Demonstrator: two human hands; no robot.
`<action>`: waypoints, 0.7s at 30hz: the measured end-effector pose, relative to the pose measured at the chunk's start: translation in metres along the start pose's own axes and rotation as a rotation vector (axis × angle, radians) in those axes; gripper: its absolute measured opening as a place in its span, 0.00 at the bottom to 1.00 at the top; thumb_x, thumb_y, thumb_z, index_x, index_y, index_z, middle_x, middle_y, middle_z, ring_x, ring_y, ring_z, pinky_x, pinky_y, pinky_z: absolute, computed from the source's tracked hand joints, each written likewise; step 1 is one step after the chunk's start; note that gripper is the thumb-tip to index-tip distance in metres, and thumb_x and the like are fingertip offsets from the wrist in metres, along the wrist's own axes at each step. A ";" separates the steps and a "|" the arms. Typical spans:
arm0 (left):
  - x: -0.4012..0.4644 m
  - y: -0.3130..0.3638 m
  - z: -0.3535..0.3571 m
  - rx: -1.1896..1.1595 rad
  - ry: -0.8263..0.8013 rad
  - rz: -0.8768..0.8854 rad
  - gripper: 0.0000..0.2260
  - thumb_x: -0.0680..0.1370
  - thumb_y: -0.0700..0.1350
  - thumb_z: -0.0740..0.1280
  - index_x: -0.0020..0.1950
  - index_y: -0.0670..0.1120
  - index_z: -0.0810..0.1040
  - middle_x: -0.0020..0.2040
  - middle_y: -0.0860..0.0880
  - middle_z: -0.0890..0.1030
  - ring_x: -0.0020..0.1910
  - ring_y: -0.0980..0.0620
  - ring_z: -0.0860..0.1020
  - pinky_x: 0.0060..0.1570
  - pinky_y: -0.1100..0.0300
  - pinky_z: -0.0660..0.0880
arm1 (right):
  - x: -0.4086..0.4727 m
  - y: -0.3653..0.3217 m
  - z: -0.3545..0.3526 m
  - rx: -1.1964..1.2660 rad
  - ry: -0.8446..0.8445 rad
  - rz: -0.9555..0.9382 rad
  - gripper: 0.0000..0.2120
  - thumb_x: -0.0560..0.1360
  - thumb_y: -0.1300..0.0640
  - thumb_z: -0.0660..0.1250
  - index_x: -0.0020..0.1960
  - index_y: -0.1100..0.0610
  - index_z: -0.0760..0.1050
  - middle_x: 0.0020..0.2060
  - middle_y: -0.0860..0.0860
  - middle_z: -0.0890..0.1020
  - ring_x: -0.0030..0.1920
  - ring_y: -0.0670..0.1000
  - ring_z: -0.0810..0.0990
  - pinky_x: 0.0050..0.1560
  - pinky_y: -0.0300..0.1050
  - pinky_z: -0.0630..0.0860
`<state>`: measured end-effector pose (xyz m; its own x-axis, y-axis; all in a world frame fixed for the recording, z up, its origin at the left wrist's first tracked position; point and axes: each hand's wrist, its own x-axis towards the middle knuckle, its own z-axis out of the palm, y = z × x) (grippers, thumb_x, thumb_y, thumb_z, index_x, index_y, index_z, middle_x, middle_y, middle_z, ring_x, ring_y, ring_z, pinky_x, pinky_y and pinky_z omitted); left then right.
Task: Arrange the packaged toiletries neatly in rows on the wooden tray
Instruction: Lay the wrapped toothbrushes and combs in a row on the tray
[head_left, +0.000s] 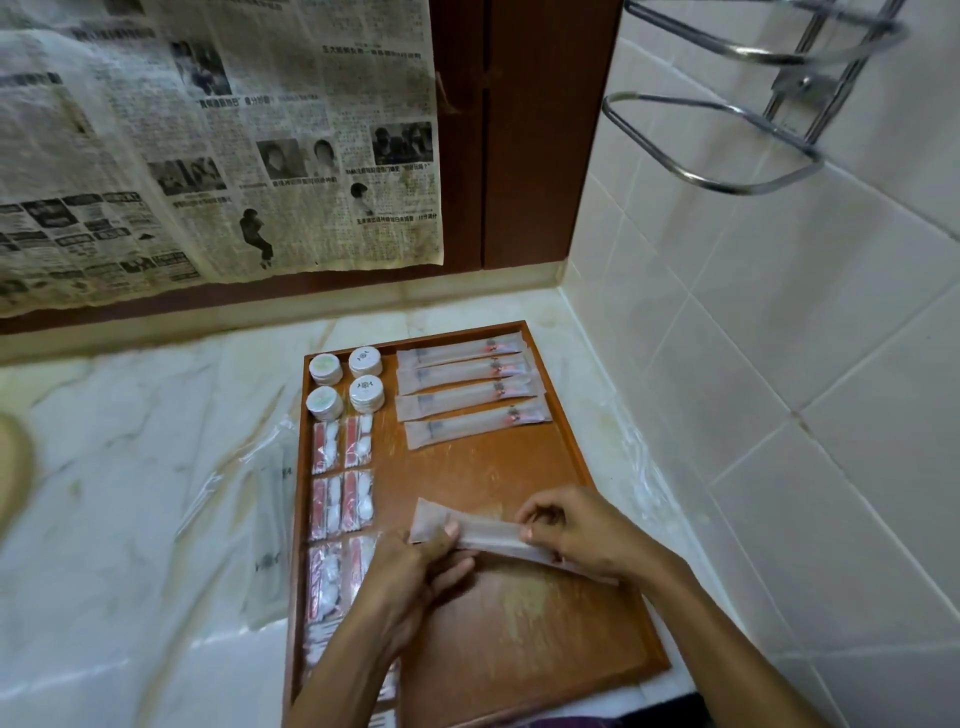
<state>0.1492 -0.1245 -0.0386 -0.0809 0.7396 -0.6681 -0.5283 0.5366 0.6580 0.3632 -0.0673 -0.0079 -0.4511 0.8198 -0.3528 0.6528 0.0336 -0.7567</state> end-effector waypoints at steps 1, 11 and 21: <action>-0.002 0.001 -0.004 -0.035 0.030 0.025 0.13 0.68 0.38 0.74 0.49 0.35 0.79 0.39 0.42 0.83 0.38 0.48 0.83 0.34 0.58 0.81 | -0.002 0.002 -0.004 0.000 -0.009 0.019 0.07 0.75 0.52 0.69 0.52 0.47 0.81 0.41 0.42 0.83 0.42 0.40 0.80 0.41 0.34 0.74; -0.017 0.006 -0.021 -0.152 0.096 0.174 0.10 0.69 0.39 0.72 0.49 0.39 0.81 0.42 0.43 0.84 0.38 0.49 0.84 0.35 0.59 0.82 | -0.019 0.024 -0.019 0.560 0.030 0.143 0.09 0.73 0.63 0.72 0.53 0.58 0.81 0.40 0.55 0.85 0.34 0.50 0.81 0.37 0.42 0.79; -0.015 0.001 -0.010 -0.138 0.142 0.234 0.16 0.69 0.39 0.73 0.55 0.35 0.77 0.44 0.42 0.84 0.40 0.47 0.84 0.34 0.59 0.82 | -0.008 0.025 -0.004 0.688 0.110 0.103 0.05 0.75 0.62 0.70 0.49 0.58 0.83 0.40 0.57 0.85 0.35 0.50 0.79 0.36 0.42 0.77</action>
<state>0.1413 -0.1394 -0.0314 -0.3258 0.7673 -0.5524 -0.5903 0.2913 0.7528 0.3858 -0.0707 -0.0217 -0.3196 0.8537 -0.4112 0.1392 -0.3869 -0.9115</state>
